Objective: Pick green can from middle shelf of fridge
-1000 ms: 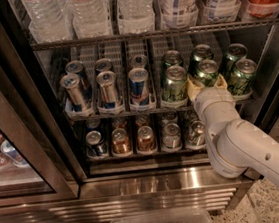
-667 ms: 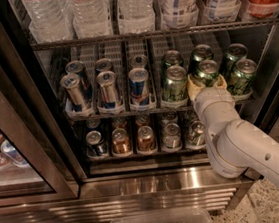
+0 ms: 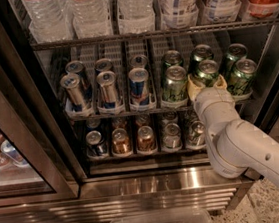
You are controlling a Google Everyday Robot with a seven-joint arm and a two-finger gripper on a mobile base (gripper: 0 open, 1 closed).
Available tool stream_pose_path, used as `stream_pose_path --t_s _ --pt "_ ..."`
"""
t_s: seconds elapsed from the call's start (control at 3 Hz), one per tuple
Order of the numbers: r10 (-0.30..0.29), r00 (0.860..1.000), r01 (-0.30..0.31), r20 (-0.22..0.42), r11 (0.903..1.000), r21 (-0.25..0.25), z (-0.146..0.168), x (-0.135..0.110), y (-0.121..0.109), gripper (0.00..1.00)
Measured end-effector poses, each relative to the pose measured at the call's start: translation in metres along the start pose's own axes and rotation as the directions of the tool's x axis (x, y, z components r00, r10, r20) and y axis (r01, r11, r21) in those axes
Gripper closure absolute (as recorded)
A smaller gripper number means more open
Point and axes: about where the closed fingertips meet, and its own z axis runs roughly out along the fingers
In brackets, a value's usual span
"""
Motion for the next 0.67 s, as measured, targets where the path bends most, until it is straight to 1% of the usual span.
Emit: stream_pose_path --t_s 0.33,0.67 --pt "-0.009 1.0 0.009 0.012 0.9999 -0.014 -0.008 -0.015 -0.001 1.0" --pt "-0.029 0.998 0.03 0.047 0.9992 -0.027 -0.018 -0.042 -0.002 1.0"
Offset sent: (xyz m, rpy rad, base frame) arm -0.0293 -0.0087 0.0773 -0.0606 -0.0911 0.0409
